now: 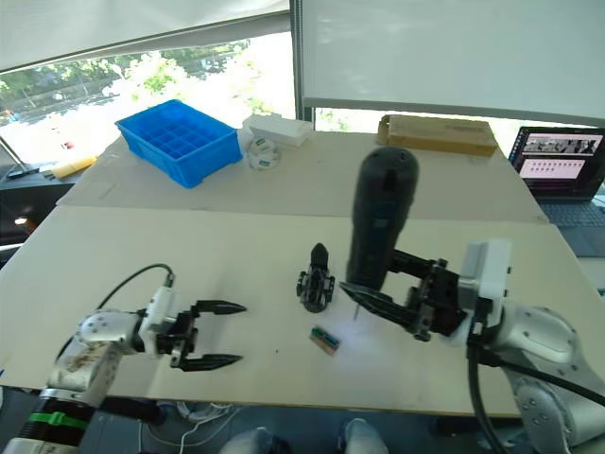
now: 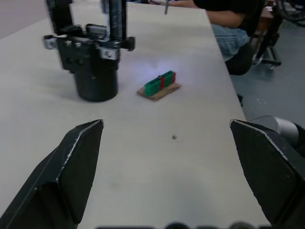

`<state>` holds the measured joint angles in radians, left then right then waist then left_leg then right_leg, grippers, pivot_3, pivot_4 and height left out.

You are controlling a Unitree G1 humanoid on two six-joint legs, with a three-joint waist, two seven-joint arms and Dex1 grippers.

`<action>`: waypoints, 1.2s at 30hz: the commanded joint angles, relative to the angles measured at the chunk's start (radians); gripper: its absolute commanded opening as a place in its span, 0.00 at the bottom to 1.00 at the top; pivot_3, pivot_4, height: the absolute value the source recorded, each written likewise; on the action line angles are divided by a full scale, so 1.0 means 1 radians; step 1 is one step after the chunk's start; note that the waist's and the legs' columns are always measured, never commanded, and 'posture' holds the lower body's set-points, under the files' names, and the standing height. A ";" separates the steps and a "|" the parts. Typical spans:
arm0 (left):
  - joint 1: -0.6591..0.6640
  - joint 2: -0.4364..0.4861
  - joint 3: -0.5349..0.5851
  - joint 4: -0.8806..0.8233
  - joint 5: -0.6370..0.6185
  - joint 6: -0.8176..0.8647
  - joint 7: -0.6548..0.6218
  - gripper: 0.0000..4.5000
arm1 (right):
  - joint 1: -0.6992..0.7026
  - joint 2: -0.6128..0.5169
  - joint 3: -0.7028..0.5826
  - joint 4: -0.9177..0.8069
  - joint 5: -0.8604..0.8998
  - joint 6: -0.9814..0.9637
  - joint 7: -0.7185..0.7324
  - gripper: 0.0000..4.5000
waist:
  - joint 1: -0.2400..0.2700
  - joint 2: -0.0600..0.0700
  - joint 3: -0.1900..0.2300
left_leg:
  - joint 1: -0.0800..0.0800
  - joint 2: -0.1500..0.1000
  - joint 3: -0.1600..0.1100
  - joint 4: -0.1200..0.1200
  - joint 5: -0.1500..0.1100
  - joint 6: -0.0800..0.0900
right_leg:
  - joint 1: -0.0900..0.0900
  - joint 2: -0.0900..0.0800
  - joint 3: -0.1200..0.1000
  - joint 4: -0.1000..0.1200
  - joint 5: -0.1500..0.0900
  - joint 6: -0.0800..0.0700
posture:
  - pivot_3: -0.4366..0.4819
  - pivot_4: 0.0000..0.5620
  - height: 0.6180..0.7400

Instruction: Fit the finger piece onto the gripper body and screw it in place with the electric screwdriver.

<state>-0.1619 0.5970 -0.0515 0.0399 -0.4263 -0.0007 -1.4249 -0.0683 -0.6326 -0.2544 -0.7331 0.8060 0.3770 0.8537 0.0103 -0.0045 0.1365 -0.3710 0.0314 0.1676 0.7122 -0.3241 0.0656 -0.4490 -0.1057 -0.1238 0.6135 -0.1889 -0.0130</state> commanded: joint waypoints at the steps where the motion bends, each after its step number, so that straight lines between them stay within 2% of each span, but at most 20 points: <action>1: -0.034 -0.046 -0.078 -0.010 0.066 0.007 0.059 1.00 | -0.036 0.021 0.059 -0.035 -0.016 -0.029 -0.024 0.42 | 0.002 0.000 0.000 | 0.000 0.000 0.000 0.000 0.000 0.000 | 0.000 0.000 0.000 0.000 0.000 0.000 | 0.48 0.27 1.00; 4: -0.060 -0.084 -0.135 0.027 0.126 -0.006 0.096 1.00 | -0.036 0.034 0.103 -0.020 -0.052 -0.059 -0.004 0.42 | 0.003 -0.001 0.001 | -0.001 -0.001 0.000 0.001 0.000 0.001 | 0.001 0.000 0.000 -0.001 0.000 0.001 | 0.48 0.27 1.00; 9: -0.096 -0.133 -0.168 0.084 0.159 -0.010 0.142 1.00 | -0.024 0.054 0.160 0.011 -0.118 -0.116 0.037 0.42 | 0.000 -0.002 0.001 | 0.000 -0.001 0.000 0.001 0.000 0.001 | 0.001 0.001 0.000 0.000 0.001 0.001 | 0.48 0.27 1.00; 21: -0.136 -0.225 -0.247 0.157 0.252 -0.056 0.214 1.00 | -0.008 0.083 0.201 0.056 -0.177 -0.190 0.070 0.42 | 0.009 -0.002 0.001 | 0.003 -0.001 -0.002 0.003 -0.001 0.002 | 0.007 -0.001 -0.001 -0.001 0.000 0.002 | 0.48 0.27 1.00; 36: -0.153 -0.260 -0.283 0.149 0.259 -0.023 0.208 1.00 | -0.009 0.108 0.218 0.119 -0.210 -0.232 0.085 0.42 | 0.011 -0.002 0.001 | 0.003 -0.001 -0.003 0.004 -0.001 0.004 | 0.008 -0.001 -0.002 -0.001 0.001 0.003 | 0.48 0.27 1.00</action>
<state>-0.3213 0.3458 -0.2987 0.1926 -0.1681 -0.0386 -1.2053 -0.0678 -0.5314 -0.0222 -0.5893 0.5892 0.1960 0.9364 0.0213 -0.0063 0.1375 -0.3682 0.0304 0.1648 0.7166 -0.3255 0.0694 -0.4408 -0.1070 -0.1258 0.6124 -0.1880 -0.0099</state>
